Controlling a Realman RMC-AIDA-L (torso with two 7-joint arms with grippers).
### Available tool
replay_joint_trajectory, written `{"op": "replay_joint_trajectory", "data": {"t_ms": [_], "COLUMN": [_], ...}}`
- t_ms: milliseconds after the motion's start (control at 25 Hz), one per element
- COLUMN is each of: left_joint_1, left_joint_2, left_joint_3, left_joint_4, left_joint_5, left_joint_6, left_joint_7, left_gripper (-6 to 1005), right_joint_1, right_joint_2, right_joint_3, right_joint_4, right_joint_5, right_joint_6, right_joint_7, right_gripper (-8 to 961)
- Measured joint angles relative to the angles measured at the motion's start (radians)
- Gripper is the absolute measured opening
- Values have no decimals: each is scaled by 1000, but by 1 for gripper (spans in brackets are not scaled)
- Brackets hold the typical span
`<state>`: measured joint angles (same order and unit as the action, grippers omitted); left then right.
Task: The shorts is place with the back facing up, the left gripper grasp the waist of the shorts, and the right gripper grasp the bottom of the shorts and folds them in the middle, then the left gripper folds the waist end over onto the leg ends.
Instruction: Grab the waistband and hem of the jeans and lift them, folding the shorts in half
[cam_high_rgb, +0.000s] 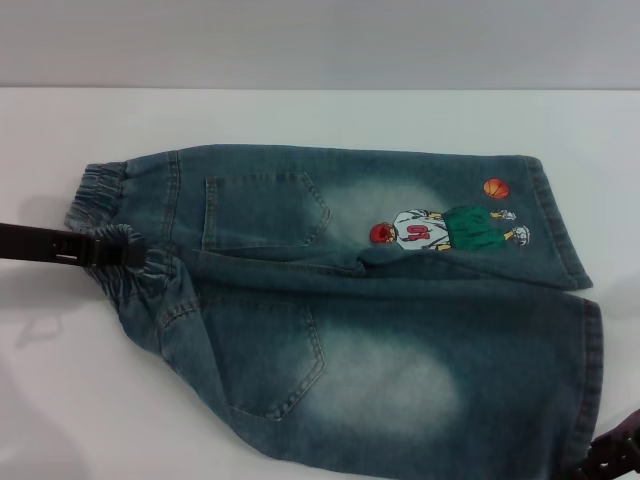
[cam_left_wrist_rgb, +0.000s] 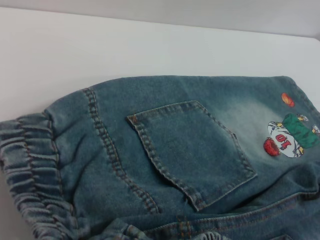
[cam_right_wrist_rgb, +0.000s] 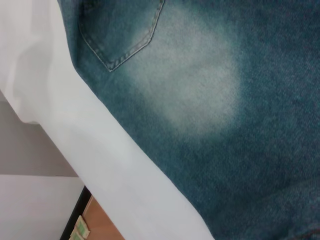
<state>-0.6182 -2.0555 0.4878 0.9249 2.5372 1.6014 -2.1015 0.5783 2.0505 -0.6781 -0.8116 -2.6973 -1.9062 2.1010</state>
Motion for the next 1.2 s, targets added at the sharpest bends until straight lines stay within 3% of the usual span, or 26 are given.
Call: {"op": "replay_joint_trajectory", "data": {"t_ms": [360,800,1000,1200], "left_joint_1": [1,3,5,36], "left_joint_2": [-1,-2,-1,15], "left_joint_3": [0,0,-7,-19], "left_joint_4": [-1,-2,-4,-19], "left_joint_5": [0,-3,-14,-119], "left_joint_6": [0,0,0,-1], "left_joint_7": [1,1,0,6], "left_gripper": [57,57,57,57], "right_joint_1": [-1,-9,-12,-34], "right_joint_2": [-2,0,1,7], "right_joint_3": [-4,-81,-79,-75], "right_joint_4": [0,-3,-11,-68], "right_joint_5": [-2,-3,0,10], "right_joint_6": [13,19,35,57], "right_joint_7": [0,-1,-1,-4], "right_gripper": [428,2,0,0]}}
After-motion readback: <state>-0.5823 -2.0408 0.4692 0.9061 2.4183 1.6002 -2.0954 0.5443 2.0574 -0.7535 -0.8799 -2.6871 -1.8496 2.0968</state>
